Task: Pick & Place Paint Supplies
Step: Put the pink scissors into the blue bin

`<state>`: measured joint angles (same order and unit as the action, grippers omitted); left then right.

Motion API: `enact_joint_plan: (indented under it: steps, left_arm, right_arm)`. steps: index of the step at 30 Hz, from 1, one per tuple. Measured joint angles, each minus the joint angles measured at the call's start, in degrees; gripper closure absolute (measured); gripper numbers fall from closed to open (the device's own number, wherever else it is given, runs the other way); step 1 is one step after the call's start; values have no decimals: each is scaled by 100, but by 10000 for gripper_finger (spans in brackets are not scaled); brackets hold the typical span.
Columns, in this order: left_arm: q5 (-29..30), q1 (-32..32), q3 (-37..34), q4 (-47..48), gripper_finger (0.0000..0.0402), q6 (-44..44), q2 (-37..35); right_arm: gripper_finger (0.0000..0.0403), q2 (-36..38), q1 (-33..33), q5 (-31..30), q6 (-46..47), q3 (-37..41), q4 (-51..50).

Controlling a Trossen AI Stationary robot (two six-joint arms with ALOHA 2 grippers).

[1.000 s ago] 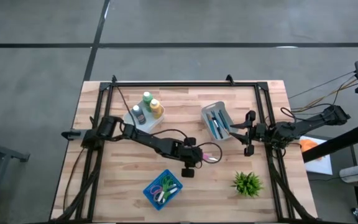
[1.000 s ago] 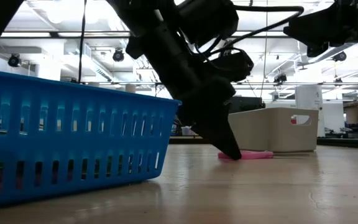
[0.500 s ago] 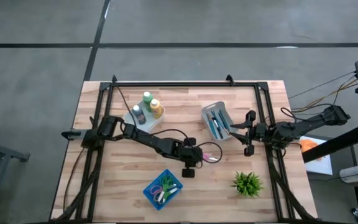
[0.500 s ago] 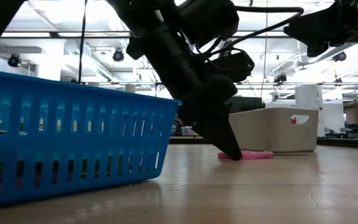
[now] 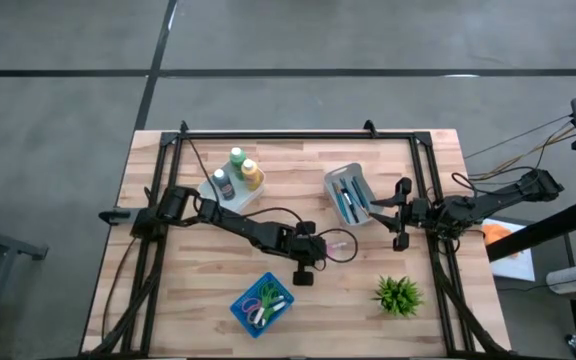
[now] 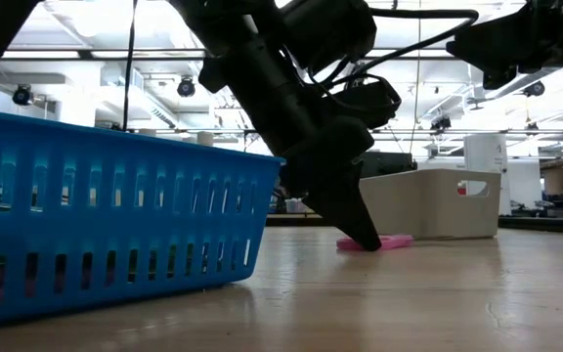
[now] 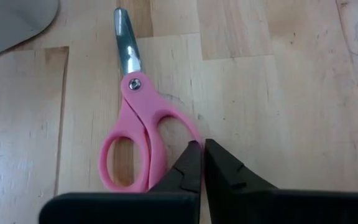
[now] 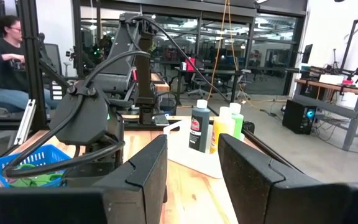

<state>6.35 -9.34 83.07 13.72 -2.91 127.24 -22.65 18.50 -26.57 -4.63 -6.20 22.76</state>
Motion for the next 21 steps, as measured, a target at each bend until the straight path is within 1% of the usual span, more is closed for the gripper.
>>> enact_joint_plan:
  steps: [11,21]
  left_arm:
    - [30,2,-4,37,401,2,-72]
    - [491,22,-35,381,401,-1,-401]
  right_arm:
    - [260,0,0,0,5,0,0]
    - [260,0,-2,-2,11,0,-2]
